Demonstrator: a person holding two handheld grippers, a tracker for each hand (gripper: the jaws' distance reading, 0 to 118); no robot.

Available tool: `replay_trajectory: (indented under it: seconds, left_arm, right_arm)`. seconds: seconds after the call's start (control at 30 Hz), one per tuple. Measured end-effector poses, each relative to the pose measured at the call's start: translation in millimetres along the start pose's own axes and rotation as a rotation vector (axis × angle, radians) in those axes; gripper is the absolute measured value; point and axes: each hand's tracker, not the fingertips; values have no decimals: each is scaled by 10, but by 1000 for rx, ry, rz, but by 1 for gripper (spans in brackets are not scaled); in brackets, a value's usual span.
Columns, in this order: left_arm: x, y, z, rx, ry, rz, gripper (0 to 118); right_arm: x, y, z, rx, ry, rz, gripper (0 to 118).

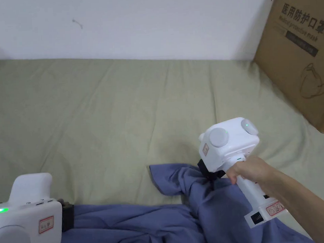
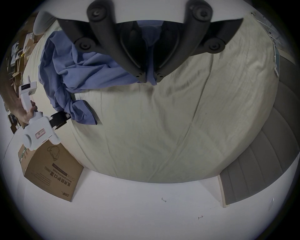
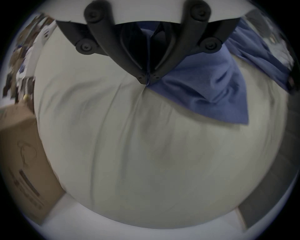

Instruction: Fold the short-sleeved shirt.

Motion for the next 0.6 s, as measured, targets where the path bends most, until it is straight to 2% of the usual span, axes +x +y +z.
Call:
replay_trajectory:
  seconds: [0.07,0.1,0.3,0.5,0.6]
  left_arm:
    - [1,44,67,5,18,-19,6]
    - [-21,84,113,13,20,-28,6]
    - [-193,459,559,124,57,5,6]
    - [-314,1034,1184,243,99,22,6]
    - [-303,1370,1521,311,130,-16,6]
  right_arm:
    - [167,27,170,24,74,-142,1]
    - [241,31,300,49,106,-165,1]
    - [670,-41,1315,236,175,-244,1]
    - [1073,-240,2467,405,117,-305,1]
    - [1235,-359,3014,484,100,-339,1]
